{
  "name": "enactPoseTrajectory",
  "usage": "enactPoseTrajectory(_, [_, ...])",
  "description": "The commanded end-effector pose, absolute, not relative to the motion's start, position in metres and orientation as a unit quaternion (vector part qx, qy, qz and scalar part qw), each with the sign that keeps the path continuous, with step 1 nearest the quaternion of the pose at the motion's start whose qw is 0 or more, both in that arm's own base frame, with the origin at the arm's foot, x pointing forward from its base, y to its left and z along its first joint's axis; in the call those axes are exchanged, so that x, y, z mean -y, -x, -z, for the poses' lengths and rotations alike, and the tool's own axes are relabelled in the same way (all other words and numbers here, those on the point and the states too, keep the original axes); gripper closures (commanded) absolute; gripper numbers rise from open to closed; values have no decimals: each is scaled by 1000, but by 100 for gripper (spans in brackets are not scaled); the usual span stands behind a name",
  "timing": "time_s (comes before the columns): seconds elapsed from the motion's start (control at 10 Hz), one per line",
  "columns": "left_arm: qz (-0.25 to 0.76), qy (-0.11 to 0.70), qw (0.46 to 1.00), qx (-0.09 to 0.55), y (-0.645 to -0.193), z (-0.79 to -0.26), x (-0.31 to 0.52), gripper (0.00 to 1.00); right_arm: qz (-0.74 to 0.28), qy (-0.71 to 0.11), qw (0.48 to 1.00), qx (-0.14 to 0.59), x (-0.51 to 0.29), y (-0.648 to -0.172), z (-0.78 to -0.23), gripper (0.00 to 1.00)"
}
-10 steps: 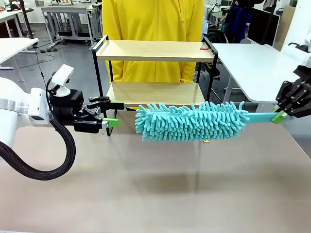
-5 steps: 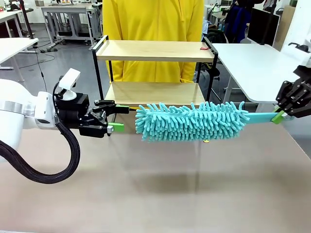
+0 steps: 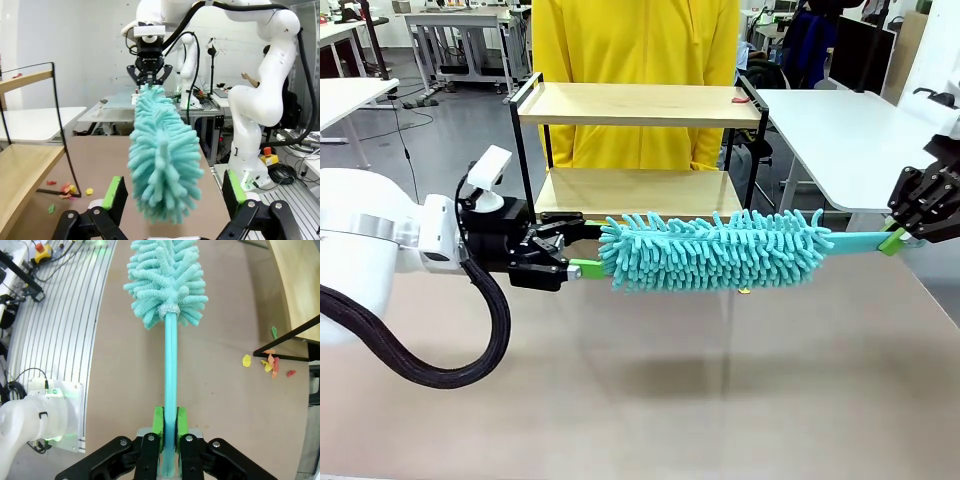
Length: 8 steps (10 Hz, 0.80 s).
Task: Clean the shelf.
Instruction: Hand the Duster back to the human.
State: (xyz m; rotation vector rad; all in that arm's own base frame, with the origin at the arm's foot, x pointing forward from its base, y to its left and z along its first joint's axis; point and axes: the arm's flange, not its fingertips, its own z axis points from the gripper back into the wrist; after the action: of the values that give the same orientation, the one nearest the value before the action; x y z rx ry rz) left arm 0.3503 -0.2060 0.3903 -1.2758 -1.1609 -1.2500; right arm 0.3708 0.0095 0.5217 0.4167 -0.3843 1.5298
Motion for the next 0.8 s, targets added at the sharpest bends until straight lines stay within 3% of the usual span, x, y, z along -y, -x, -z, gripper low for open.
enactPoseTrajectory(0.0, [518,522,479,480,-331,-389,218,0,-683,-191,682,179,-9,-371,-523,87])
enactPoseTrajectory(0.6, [521,529,457,489,-339,-381,275,0,-683,-191,682,179,-9,-371,-523,87])
enactPoseTrajectory(0.7, [528,534,455,479,-339,-380,276,54,-683,-191,682,179,-9,-371,-523,87])
